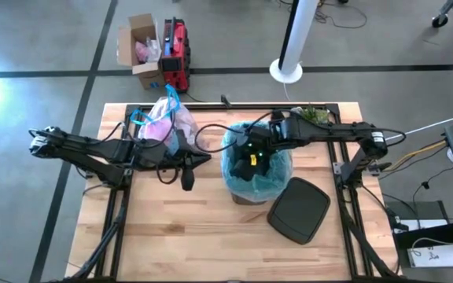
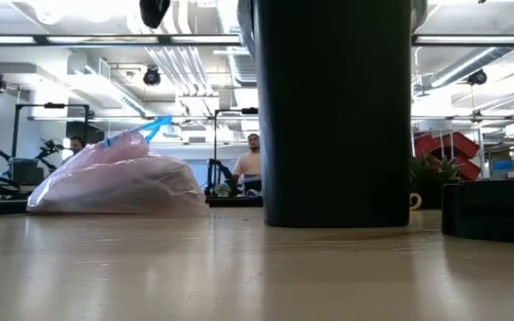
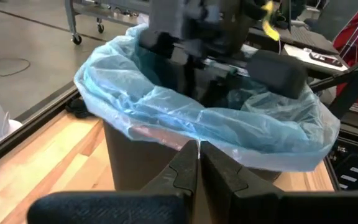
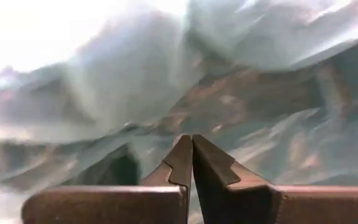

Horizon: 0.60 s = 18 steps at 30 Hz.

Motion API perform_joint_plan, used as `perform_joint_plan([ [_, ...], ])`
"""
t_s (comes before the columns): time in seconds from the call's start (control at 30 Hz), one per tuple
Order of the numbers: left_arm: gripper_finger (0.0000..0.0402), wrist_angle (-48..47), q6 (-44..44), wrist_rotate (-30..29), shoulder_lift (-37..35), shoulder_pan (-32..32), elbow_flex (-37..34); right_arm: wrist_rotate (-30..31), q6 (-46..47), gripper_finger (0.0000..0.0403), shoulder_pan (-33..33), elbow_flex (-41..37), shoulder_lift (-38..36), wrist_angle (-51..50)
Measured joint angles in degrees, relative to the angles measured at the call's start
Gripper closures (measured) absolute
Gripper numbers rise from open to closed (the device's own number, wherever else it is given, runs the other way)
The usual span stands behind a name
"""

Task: Place trash/remove bag and relplace
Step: Insert the new blue trash bag into the black trash bin

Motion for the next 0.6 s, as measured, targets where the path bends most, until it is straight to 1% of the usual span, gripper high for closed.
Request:
perform_joint_plan([
  [0.07, 0.0397, 0.9, 0.5, 0.0, 1.0, 0.0, 0.0, 0.1, 0.6, 0.0403, 0.0, 0.0, 0.1, -0.3],
  [0.2, 0.0397, 4.2, 0.9, 1.2, 3.3, 0.0, 0.0, 6.3, 3.9, 0.0403, -0.3, 0.0, 1.2, -1.1],
  [0.27, 0.0397, 6.1, 1.3, 1.3, 4.3, 0.0, 0.0, 7.9, 5.6, 0.0403, -0.4, 0.0, 1.6, -1.5],
  [0.4, 0.0397, 7.5, 1.5, 1.4, 5.5, 0.0, 0.0, 7.7, 7.3, 0.0403, 0.0, 0.0, 1.7, -1.4],
  [0.53, 0.0397, 7.4, 1.5, 1.4, 5.6, -0.1, 0.0, 2.9, 7.1, 0.0403, 0.8, 0.4, 1.6, -2.3],
  [0.6, 0.0397, 7.4, 1.5, 1.4, 5.3, -0.1, 0.0, 4.7, 6.9, 0.0403, 1.4, 0.7, 1.6, -3.0],
])
